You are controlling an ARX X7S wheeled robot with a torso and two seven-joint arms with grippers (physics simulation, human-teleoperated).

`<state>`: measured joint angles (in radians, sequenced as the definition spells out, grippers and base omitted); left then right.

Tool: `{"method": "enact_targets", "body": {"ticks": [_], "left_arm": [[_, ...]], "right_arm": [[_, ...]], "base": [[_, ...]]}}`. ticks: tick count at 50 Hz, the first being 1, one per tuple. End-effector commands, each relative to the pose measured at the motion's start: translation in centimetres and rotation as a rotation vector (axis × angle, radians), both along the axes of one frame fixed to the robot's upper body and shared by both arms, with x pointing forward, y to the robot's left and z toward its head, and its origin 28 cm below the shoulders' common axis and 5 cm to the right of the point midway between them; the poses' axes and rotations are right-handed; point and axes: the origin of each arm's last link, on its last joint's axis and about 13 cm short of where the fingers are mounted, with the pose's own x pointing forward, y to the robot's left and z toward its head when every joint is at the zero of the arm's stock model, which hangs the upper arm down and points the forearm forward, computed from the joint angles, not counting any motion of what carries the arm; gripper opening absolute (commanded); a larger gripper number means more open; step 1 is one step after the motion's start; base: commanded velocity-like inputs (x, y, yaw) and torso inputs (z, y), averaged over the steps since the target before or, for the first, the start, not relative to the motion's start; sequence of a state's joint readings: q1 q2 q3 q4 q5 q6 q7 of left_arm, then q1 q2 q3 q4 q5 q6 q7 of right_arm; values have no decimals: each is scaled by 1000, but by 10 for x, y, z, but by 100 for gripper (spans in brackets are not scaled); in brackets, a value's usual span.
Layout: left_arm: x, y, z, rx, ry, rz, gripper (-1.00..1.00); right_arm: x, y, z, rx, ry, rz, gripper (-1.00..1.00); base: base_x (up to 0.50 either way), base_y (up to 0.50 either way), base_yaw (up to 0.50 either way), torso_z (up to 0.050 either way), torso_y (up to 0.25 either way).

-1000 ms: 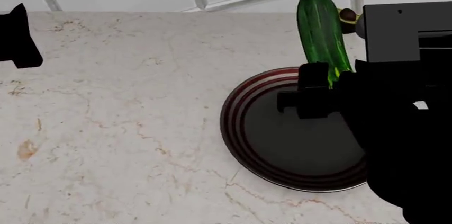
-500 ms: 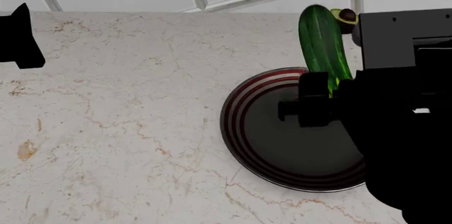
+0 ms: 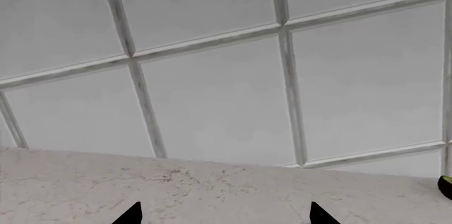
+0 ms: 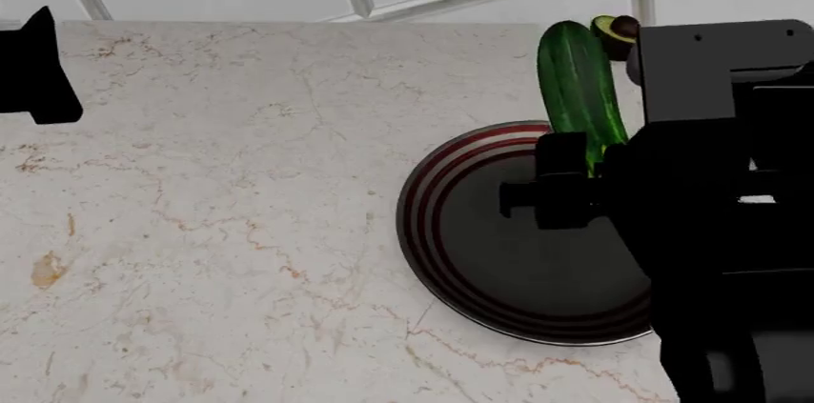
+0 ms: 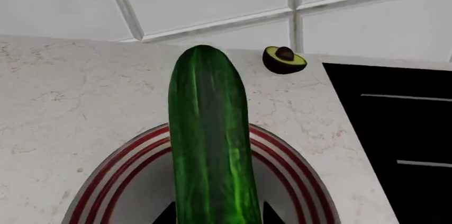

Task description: Pick the zucchini from the sink and place it on the plate located on the counter

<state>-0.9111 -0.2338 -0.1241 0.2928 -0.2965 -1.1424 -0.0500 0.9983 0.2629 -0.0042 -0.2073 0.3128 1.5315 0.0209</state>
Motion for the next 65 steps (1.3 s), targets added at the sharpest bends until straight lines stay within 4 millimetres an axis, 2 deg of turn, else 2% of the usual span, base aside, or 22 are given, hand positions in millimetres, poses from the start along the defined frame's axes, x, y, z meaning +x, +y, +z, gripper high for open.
{"method": "enact_targets", "body": {"ticks": [1, 29, 65], "left_arm": [[1, 2, -7, -21, 25, 14, 100], [10, 10, -18, -18, 40, 35, 100], [9, 9, -18, -16, 33, 37, 100]], "right_arm": [[9, -1, -2, 12, -13, 8, -100], [32, 3, -29, 19, 61, 8, -100], [29, 2, -44, 24, 105, 11, -100]], "base": [[0, 0, 0, 0, 0], [0, 0, 0, 0, 0], [0, 0, 0, 0, 0]]}}
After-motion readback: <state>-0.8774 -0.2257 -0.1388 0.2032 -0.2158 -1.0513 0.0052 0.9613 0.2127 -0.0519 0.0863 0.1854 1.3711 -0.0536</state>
